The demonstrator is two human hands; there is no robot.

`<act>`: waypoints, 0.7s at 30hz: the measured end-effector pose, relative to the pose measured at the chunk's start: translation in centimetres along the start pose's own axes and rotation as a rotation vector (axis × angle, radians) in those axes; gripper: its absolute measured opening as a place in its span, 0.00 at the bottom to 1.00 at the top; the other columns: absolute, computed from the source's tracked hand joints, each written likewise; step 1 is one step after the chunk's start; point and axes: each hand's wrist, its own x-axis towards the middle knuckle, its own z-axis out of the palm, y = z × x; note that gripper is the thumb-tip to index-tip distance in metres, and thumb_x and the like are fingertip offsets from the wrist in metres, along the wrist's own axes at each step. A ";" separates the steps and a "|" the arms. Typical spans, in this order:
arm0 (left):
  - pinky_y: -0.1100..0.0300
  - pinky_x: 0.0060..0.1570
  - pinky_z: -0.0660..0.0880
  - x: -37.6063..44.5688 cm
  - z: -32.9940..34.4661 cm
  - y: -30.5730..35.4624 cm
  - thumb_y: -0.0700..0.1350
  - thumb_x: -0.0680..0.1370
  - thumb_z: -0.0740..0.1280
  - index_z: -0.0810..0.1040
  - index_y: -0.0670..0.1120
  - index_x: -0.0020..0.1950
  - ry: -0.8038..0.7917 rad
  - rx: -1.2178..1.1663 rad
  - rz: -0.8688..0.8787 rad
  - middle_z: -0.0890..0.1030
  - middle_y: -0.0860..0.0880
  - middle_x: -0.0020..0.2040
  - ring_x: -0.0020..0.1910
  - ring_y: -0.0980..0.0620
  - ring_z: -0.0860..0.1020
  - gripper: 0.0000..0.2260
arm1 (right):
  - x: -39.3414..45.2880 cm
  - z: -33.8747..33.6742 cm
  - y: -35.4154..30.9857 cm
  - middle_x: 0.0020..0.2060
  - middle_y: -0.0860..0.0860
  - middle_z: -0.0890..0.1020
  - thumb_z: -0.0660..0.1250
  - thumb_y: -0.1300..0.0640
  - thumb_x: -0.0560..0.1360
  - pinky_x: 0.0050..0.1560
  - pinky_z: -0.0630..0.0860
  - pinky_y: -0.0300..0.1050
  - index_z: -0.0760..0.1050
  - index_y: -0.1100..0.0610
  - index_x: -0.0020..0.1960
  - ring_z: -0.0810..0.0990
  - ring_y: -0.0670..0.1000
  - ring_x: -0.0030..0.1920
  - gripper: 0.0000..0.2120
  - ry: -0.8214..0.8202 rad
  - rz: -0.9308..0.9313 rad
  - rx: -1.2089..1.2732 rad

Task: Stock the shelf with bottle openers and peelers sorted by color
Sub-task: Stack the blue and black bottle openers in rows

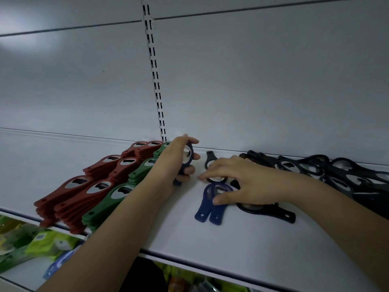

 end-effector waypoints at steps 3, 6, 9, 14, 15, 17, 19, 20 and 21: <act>0.67 0.20 0.56 0.1 -0.3 -0.1 0.61 0.83 0.54 0.76 0.46 0.51 -0.015 -0.106 -0.033 0.80 0.48 0.35 0.21 0.55 0.62 0.21 | 0.1 -0.6 -0.4 0.64 0.30 0.70 0.68 0.39 0.75 0.70 0.59 0.45 0.72 0.34 0.66 0.64 0.42 0.64 0.20 -0.093 -0.063 -0.017; 0.67 0.20 0.56 0.1 -0.2 -0.4 0.62 0.83 0.53 0.77 0.46 0.52 -0.033 -0.096 -0.045 0.80 0.47 0.36 0.21 0.55 0.63 0.22 | 0.7 -1.0 -0.6 0.55 0.33 0.71 0.70 0.34 0.70 0.68 0.61 0.46 0.73 0.37 0.57 0.63 0.43 0.60 0.18 -0.117 -0.001 -0.055; 0.66 0.21 0.57 -0.1 0.2 -0.5 0.62 0.83 0.53 0.77 0.46 0.53 -0.048 -0.022 -0.036 0.78 0.46 0.39 0.22 0.54 0.64 0.22 | 0.7 -0.9 -1.1 0.51 0.38 0.72 0.72 0.32 0.67 0.60 0.68 0.40 0.74 0.41 0.51 0.68 0.42 0.56 0.19 -0.127 0.035 -0.046; 0.63 0.23 0.59 -0.2 0.6 -0.6 0.62 0.83 0.52 0.79 0.45 0.55 -0.053 -0.009 -0.040 0.74 0.48 0.35 0.25 0.52 0.67 0.25 | -0.1 -0.7 -1.5 0.38 0.42 0.78 0.77 0.40 0.67 0.36 0.69 0.35 0.73 0.46 0.40 0.73 0.41 0.36 0.16 0.008 0.023 0.170; 0.61 0.24 0.62 -0.2 0.6 -0.5 0.62 0.83 0.51 0.80 0.44 0.52 -0.058 0.006 -0.027 0.75 0.48 0.34 0.27 0.51 0.69 0.26 | -0.2 -0.8 -1.4 0.36 0.42 0.78 0.77 0.42 0.68 0.35 0.69 0.36 0.73 0.47 0.41 0.72 0.41 0.34 0.15 0.041 0.026 0.195; 0.57 0.32 0.72 -0.5 0.8 -0.4 0.62 0.83 0.51 0.82 0.45 0.46 -0.077 0.043 0.012 0.78 0.47 0.33 0.31 0.47 0.76 0.27 | -0.3 -1.0 -1.0 0.36 0.43 0.80 0.77 0.44 0.69 0.35 0.68 0.34 0.75 0.48 0.42 0.73 0.40 0.34 0.13 0.126 0.042 0.242; 0.55 0.40 0.77 -0.7 0.8 -0.5 0.63 0.82 0.51 0.82 0.46 0.42 -0.099 0.105 0.034 0.82 0.46 0.35 0.36 0.45 0.81 0.28 | -0.4 -1.3 -0.5 0.39 0.44 0.82 0.77 0.46 0.69 0.37 0.70 0.35 0.76 0.48 0.43 0.76 0.42 0.37 0.11 0.226 0.053 0.312; 0.54 0.43 0.78 -0.8 0.8 -0.5 0.64 0.82 0.51 0.82 0.46 0.42 -0.110 0.142 0.037 0.84 0.46 0.37 0.38 0.45 0.82 0.29 | -0.5 -1.4 -0.3 0.40 0.44 0.82 0.77 0.47 0.69 0.38 0.71 0.36 0.77 0.47 0.43 0.77 0.43 0.38 0.11 0.272 0.054 0.341; 0.51 0.47 0.79 -0.9 0.8 -0.5 0.66 0.80 0.52 0.83 0.46 0.44 -0.141 0.170 0.024 0.85 0.44 0.41 0.42 0.42 0.83 0.29 | -0.5 -1.5 -0.2 0.40 0.44 0.82 0.77 0.48 0.69 0.38 0.72 0.37 0.76 0.47 0.43 0.78 0.44 0.38 0.11 0.311 0.055 0.359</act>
